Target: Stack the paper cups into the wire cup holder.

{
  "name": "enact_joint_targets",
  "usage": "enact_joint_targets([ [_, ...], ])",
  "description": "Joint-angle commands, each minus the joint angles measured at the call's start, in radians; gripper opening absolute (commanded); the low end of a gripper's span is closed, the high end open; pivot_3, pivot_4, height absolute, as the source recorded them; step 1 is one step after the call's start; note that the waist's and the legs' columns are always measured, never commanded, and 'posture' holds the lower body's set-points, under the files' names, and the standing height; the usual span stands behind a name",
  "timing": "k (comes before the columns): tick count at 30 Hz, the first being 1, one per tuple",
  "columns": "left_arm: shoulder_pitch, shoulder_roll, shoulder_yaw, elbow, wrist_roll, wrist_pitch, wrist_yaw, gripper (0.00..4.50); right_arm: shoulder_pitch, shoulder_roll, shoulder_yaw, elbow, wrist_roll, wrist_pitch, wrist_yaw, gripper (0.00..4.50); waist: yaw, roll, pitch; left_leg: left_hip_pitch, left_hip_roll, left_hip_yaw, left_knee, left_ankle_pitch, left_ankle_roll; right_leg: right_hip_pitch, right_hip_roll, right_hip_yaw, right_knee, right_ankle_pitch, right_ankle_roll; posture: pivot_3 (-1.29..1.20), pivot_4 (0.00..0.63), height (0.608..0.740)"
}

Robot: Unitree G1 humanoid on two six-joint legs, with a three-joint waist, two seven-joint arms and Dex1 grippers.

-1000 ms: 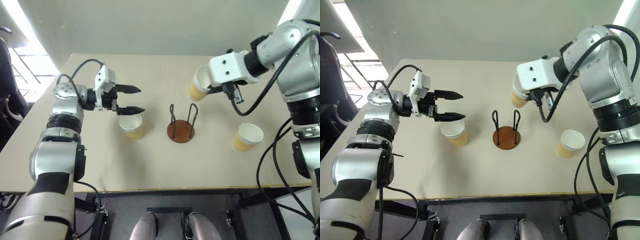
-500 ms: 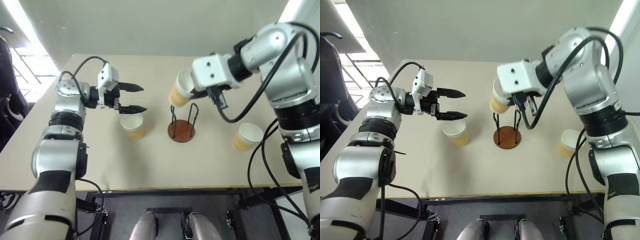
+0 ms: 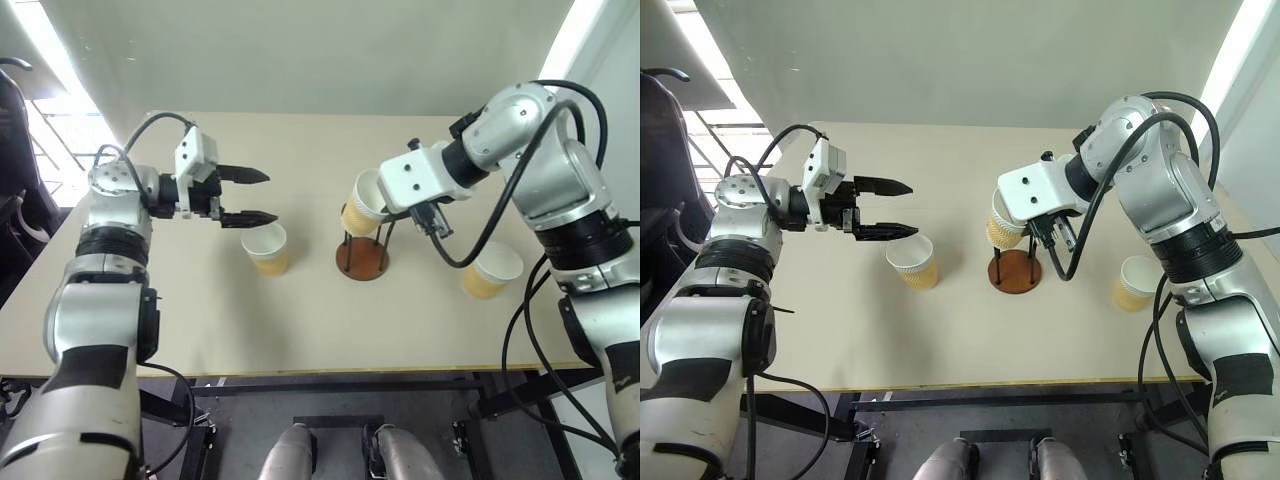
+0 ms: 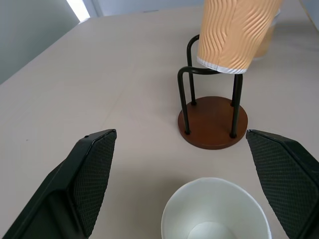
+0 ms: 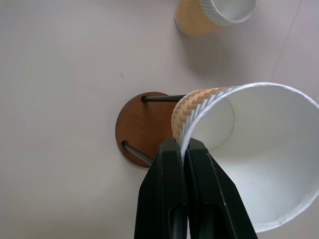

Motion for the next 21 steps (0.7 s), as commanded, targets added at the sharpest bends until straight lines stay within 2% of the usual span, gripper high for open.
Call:
enact_joint_targets([
  [1,-0.004,0.013,0.027,-0.020,-0.018,-0.014,-0.042,4.50,-0.035,0.007,0.001,0.016,-0.014,-0.036,-0.010,0.01,0.000,0.000,0.000,0.000,0.000,0.000,0.000,0.000,0.000,0.000,0.000,0.000,0.000,0.000,0.000,0.00,0.150,0.740],
  [7,-0.002,0.014,0.035,-0.022,-0.016,-0.015,-0.042,4.50,-0.075,0.016,-0.006,0.093,-0.028,-0.089,-0.011,0.01,-0.001,0.000,0.000,0.000,0.000,0.000,-0.001,0.000,0.000,-0.001,0.000,0.000,0.000,0.000,0.000,0.00,0.150,0.740],
  [16,-0.006,0.019,0.035,-0.029,-0.018,-0.010,-0.042,4.50,-0.104,0.016,-0.025,0.078,0.020,-0.018,0.021,0.01,-0.002,0.000,0.000,-0.001,0.000,0.000,-0.002,0.000,0.000,-0.002,0.000,0.000,-0.001,-0.001,-0.001,0.00,0.150,0.740],
  [21,-0.010,0.021,0.031,-0.035,-0.020,-0.005,-0.042,4.50,-0.114,0.004,-0.015,0.113,-0.005,-0.058,0.009,0.01,-0.002,0.000,0.000,-0.002,0.000,0.000,-0.003,0.000,0.000,-0.003,0.000,0.000,0.000,-0.001,-0.001,0.00,0.150,0.740],
])
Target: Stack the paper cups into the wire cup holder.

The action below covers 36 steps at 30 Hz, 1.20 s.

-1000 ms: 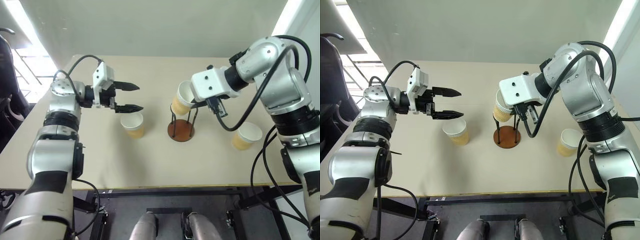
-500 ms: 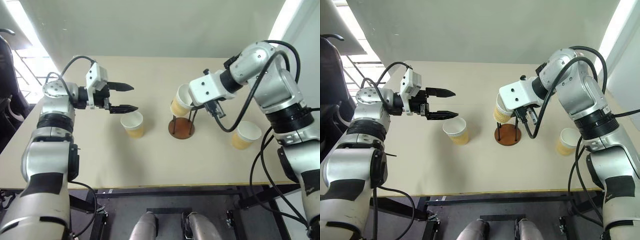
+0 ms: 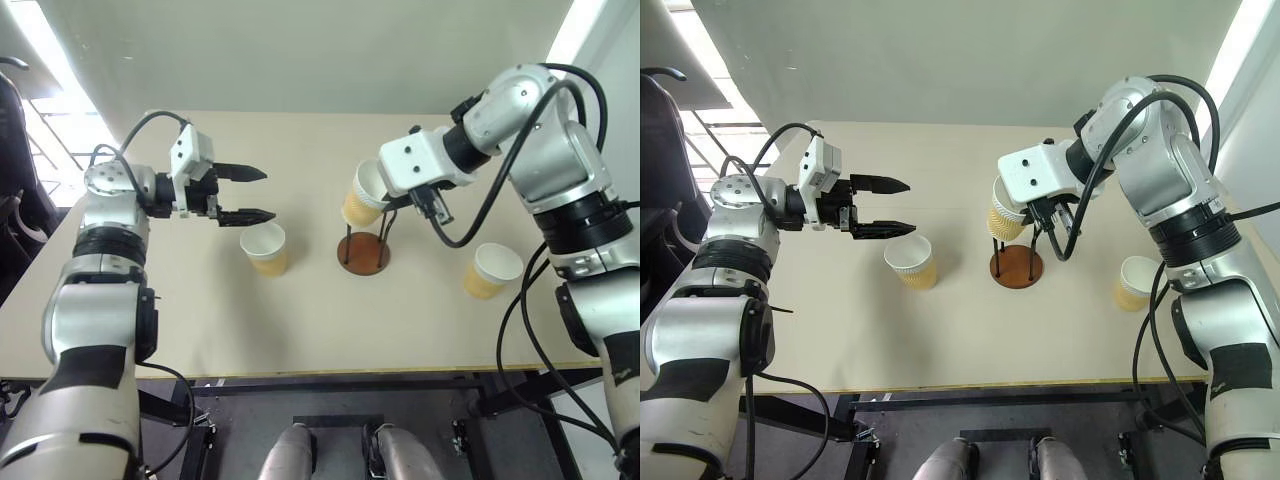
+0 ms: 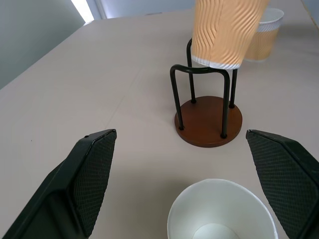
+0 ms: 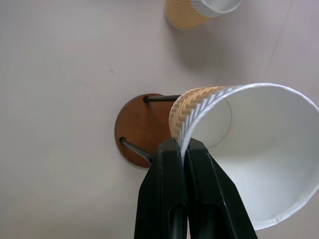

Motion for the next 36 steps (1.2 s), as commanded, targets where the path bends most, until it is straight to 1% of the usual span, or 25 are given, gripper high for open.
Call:
enact_joint_targets([
  [1,-0.012,0.018,0.016,-0.034,-0.020,-0.004,-0.041,4.50,-0.039,-0.016,-0.021,0.012,-0.011,-0.030,-0.009,0.01,0.000,0.000,0.000,0.000,0.000,0.000,0.000,0.000,0.000,0.000,0.000,0.000,0.000,0.000,0.000,0.00,0.150,0.740],
  [12,-0.018,0.018,0.014,-0.049,-0.020,0.008,-0.041,4.50,-0.053,-0.017,-0.011,0.103,-0.056,-0.131,-0.027,0.01,0.000,0.000,0.000,-0.001,0.000,0.000,0.000,0.000,0.000,-0.001,-0.001,0.000,0.000,0.000,0.000,0.00,0.150,0.740],
  [19,-0.009,0.029,0.019,-0.045,-0.019,0.004,-0.041,4.50,-0.022,-0.018,-0.005,0.113,-0.072,-0.169,-0.017,0.01,0.000,0.000,0.000,-0.001,0.000,0.000,-0.001,0.000,0.000,-0.001,-0.001,0.000,0.000,0.001,0.001,0.00,0.150,0.740],
  [28,-0.003,0.044,0.030,-0.021,-0.012,-0.009,-0.041,4.50,0.007,-0.003,-0.001,0.124,-0.097,-0.211,-0.039,0.01,0.000,0.000,0.000,-0.001,0.000,0.000,0.000,0.000,0.000,-0.001,-0.001,0.000,0.000,0.001,0.001,0.00,0.150,0.740],
  [31,0.000,0.045,0.031,-0.021,-0.009,-0.008,-0.041,4.50,0.019,0.005,-0.008,0.114,-0.095,-0.200,-0.042,0.61,0.000,0.000,0.000,-0.001,0.000,0.000,0.000,0.000,0.000,-0.001,-0.001,0.000,0.000,0.001,0.001,0.00,0.150,0.740],
  [33,0.000,0.045,0.029,-0.021,-0.007,0.000,-0.041,4.50,0.025,0.010,-0.011,0.109,-0.093,-0.194,-0.044,1.24,-0.001,0.000,0.000,-0.001,0.000,0.000,0.000,0.000,0.000,-0.001,-0.001,0.000,0.000,0.001,0.001,0.00,0.150,0.740],
  [36,-0.001,0.045,0.027,-0.021,-0.008,0.008,-0.041,4.50,0.028,0.012,-0.013,0.107,-0.092,-0.193,-0.043,1.24,-0.001,0.000,0.000,-0.001,0.000,0.000,0.000,0.000,0.000,-0.002,-0.001,0.000,0.001,0.001,0.001,0.00,0.150,0.740],
])
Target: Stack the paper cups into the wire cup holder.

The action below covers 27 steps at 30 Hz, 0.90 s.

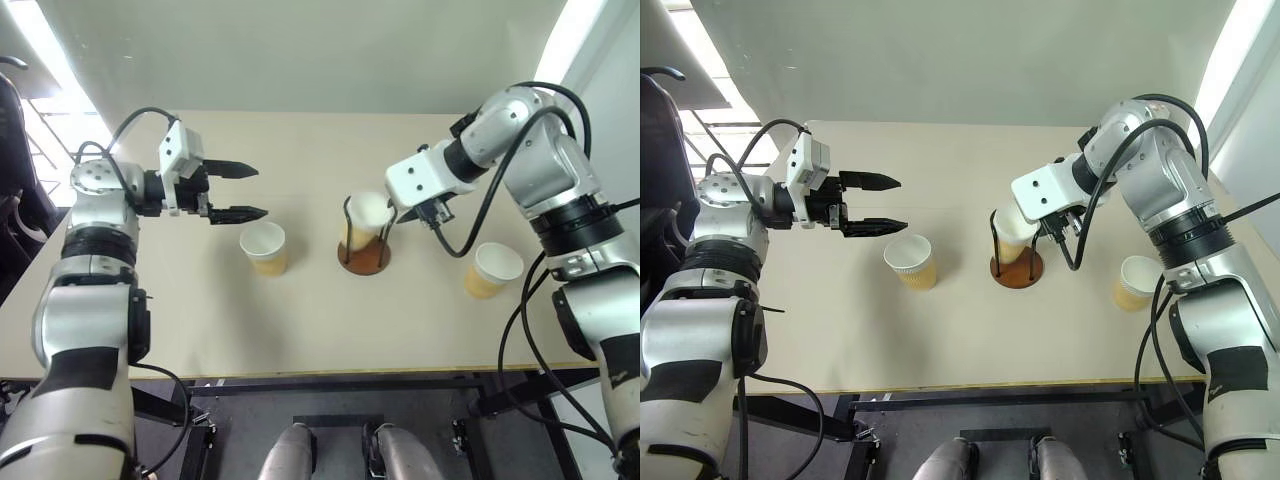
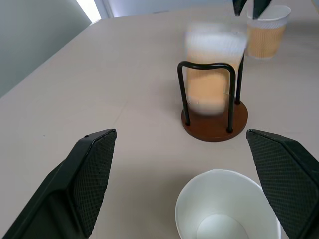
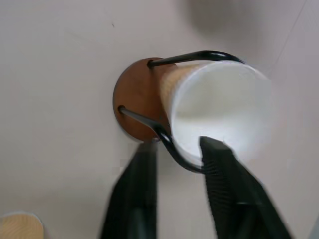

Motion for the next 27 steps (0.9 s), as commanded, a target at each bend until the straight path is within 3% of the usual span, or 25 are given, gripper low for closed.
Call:
enact_joint_targets([
  [1,-0.010,0.016,0.014,-0.004,-0.009,0.007,-0.041,4.50,-0.013,-0.004,-0.018,-0.029,0.008,0.005,-0.011,1.24,0.000,0.000,0.000,0.000,0.000,0.000,0.000,0.000,0.000,0.000,0.000,0.000,0.000,0.000,0.000,0.00,0.150,0.740],
  [7,-0.018,0.010,0.026,-0.008,-0.012,0.031,-0.041,4.50,-0.047,0.003,-0.065,-0.019,0.040,0.067,-0.037,1.24,0.000,0.000,0.000,0.000,0.000,0.000,0.000,0.000,0.000,0.000,0.000,0.000,0.000,0.000,0.000,0.00,0.150,0.740],
  [12,-0.018,0.006,0.027,-0.032,-0.031,0.064,-0.041,4.50,-0.066,-0.011,-0.196,-0.122,0.201,0.386,-0.004,1.24,0.002,0.000,0.000,-0.001,0.000,0.000,0.000,0.000,0.000,-0.001,0.000,0.000,0.000,0.000,-0.001,0.00,0.150,0.740],
  [17,-0.017,0.014,0.011,-0.058,-0.050,0.080,-0.041,4.50,0.018,-0.134,-0.235,-0.301,0.309,0.576,0.039,1.24,0.007,0.000,0.000,-0.006,-0.001,-0.001,0.001,0.000,0.000,-0.004,0.000,-0.001,-0.001,0.000,-0.001,0.00,0.150,0.740],
  [27,-0.020,0.066,-0.049,-0.088,-0.001,0.074,-0.041,4.50,0.157,-0.305,-0.242,-0.396,0.345,0.595,0.025,1.24,0.000,0.000,0.000,-0.005,-0.001,0.002,0.003,0.002,0.001,-0.003,0.001,0.001,0.000,0.003,0.005,0.00,0.150,0.740],
])
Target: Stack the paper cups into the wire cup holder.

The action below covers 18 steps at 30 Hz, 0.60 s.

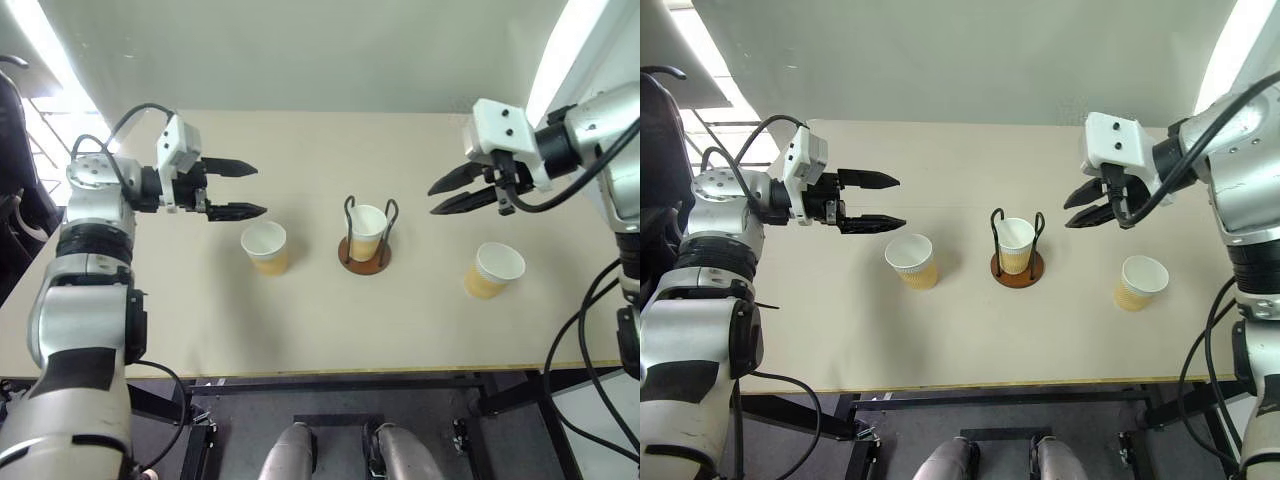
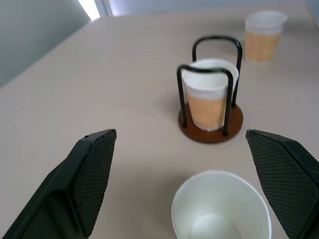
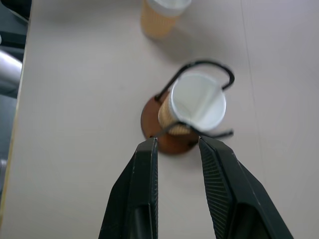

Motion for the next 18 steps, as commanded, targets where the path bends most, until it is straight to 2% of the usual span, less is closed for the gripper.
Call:
enact_joint_targets([
  [1,-0.025,0.046,-0.019,-0.042,-0.001,0.009,-0.036,4.50,0.013,-0.042,-0.037,-0.040,0.021,-0.014,-0.008,1.24,-0.004,0.000,0.000,0.000,0.001,-0.001,0.000,0.000,0.000,0.000,0.000,0.001,0.000,0.000,0.000,0.00,0.150,0.740],
  [5,-0.011,0.085,-0.070,-0.081,-0.059,0.017,-0.036,4.50,0.036,-0.067,-0.043,-0.040,0.028,-0.038,-0.018,1.24,-0.007,0.000,0.000,0.000,0.000,0.001,0.001,0.002,0.001,0.001,0.001,0.003,0.000,0.000,0.000,0.00,0.150,0.740],
  [7,-0.008,0.097,-0.065,-0.074,-0.066,0.007,-0.036,4.50,0.031,-0.061,-0.045,-0.036,0.034,-0.044,-0.031,1.24,-0.009,0.000,0.000,0.001,0.000,0.001,0.001,0.002,0.001,0.001,0.000,0.006,0.000,-0.004,0.009,0.00,0.150,0.740],
  [18,0.034,0.157,-0.066,-0.065,-0.103,0.020,-0.036,4.50,-0.008,-0.022,-0.017,-0.045,0.052,-0.061,-0.038,1.24,-0.007,0.000,0.000,0.000,-0.002,0.002,0.001,0.001,0.003,0.000,0.002,0.016,0.000,-0.001,0.006,0.00,0.150,0.740],
])
